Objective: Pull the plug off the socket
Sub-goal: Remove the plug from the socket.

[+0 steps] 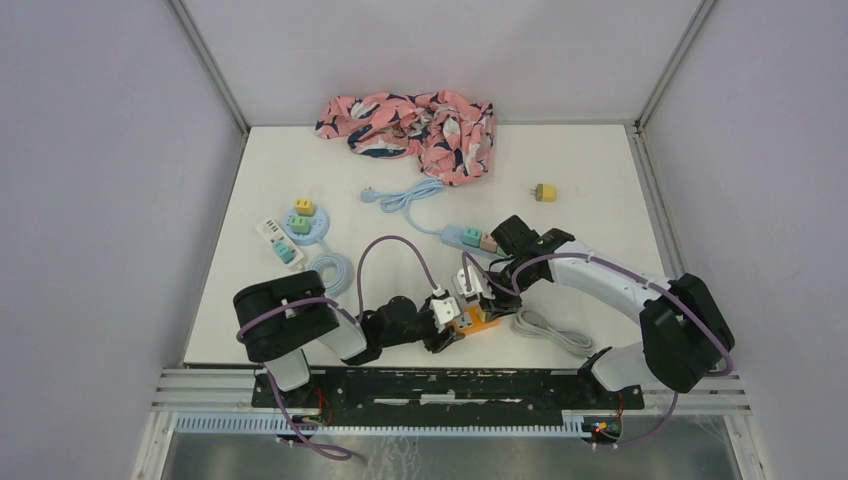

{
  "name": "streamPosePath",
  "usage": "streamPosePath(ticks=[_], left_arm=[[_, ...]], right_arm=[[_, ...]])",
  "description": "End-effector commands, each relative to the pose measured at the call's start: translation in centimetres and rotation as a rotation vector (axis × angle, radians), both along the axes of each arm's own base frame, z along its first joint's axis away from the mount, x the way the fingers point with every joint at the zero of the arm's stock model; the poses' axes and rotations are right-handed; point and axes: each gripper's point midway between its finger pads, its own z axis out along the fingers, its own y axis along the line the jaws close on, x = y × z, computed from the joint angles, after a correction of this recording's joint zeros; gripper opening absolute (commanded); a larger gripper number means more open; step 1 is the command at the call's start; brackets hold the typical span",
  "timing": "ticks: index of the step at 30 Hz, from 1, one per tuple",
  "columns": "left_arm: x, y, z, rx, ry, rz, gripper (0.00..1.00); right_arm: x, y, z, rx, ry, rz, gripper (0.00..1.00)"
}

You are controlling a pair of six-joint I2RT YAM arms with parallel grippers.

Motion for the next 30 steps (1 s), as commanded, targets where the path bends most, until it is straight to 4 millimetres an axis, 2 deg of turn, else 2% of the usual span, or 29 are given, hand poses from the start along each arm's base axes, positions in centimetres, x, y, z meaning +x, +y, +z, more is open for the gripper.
streamPosePath(ticks=[1,4,10,13,17,21,25,27,30], left_arm=[[0.6,0.3,0.0,-0.008,0.017,0.04,0.03],[0.6,0.3,0.0,-0.01,0.021,0.043,0.03],[0.7,0.6,0.0,-0.019,0.024,0.05,0.03],[0.7,0.8,0.0,-0.021,0.029,0.052,0.03],[0.7,0.7,-0.1,-0.024,0.035,0.049,0.03],[0.7,0.7,-0.1,-0.028,0.039,0.051,0.03],[1.0,0.7,-0.1,-0.029,0.043,0.067,0.04],[1.0,0.6,0.0,-0.036,0.051,0.07,0.16],[1.1,0.4,0.5,-0.054,0.062,0.077,0.45]], right_arm=[[-0.2,3.4,2.6,0.112,0.061,-0.042,0.0],[1.1,3.2,2.6,0.083,0.024,-0.093,0.0],[2.6,0.9,2.5,0.049,-0.039,-0.118,0.0],[1.3,0.4,2.7,0.063,-0.019,-0.054,0.0],[-0.8,1.1,3.1,0.13,0.045,0.029,0.0],[-0.4,2.0,5.0,0.169,0.105,-0.021,0.0],[0.5,1.2,7.3,0.23,0.164,-0.078,0.01],[1.6,0.6,8.5,0.274,0.187,-0.144,0.01],[3.4,-0.5,10.3,0.334,0.204,-0.254,0.01]])
